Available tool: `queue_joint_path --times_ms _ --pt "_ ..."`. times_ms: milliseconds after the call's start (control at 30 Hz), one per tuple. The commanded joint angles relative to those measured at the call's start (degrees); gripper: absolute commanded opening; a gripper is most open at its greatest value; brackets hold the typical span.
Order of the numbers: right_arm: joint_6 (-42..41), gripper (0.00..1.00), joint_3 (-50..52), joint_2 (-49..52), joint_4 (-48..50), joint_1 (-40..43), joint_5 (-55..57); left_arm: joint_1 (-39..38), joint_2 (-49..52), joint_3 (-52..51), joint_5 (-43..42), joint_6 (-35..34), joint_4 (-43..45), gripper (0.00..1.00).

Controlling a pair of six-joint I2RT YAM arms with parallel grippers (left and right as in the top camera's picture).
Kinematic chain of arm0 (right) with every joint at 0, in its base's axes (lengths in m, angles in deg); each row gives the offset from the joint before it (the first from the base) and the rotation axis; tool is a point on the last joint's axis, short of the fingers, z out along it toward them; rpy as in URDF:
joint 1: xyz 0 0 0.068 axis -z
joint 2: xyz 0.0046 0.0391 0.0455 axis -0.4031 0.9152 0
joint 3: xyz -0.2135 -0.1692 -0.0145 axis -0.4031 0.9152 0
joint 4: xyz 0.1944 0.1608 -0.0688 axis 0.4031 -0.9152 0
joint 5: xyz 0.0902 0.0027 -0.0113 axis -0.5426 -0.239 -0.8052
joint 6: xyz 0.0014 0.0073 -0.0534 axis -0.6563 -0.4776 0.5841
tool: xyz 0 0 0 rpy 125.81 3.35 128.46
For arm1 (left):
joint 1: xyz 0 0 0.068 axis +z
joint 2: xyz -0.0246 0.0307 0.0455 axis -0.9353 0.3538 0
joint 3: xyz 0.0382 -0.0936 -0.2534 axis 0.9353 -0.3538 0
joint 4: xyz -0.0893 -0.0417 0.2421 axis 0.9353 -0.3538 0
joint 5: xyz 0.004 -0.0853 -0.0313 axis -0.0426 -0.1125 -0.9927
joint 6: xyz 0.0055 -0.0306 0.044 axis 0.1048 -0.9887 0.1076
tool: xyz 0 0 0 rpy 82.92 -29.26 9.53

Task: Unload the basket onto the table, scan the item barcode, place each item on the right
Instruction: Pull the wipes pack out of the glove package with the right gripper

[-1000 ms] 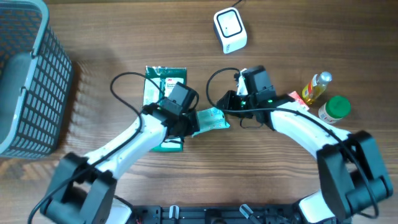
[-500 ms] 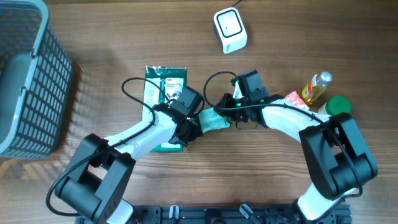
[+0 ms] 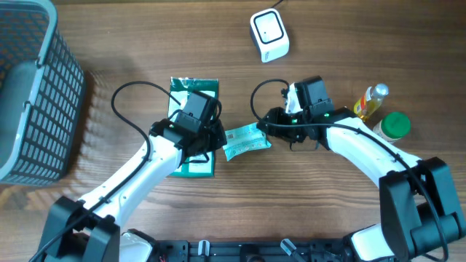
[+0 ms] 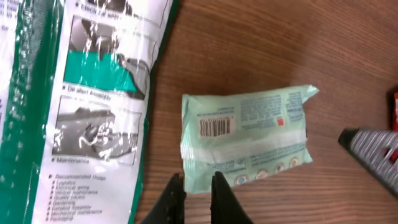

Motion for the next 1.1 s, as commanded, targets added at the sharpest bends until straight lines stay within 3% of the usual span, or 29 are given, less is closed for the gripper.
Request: queue_joint_path --times_ms 0,167,567,1067 --pt "2.3 0.54 0.2 0.1 -1.7 -0.2 7.4 0.2 2.9 0.4 0.6 0.7 1.6 0.05" --pt "2.9 0.58 0.2 0.3 -2.0 0.9 7.0 0.2 7.5 0.4 -2.2 0.7 6.1 0.04" --pt "5.7 0.62 0.2 6.8 -0.7 2.3 0.7 0.2 15.3 0.4 -2.5 0.7 7.7 0.05" --pt "5.7 0.63 0.2 8.2 0.3 2.3 -1.9 0.3 8.6 5.0 -2.5 2.4 6.1 0.04"
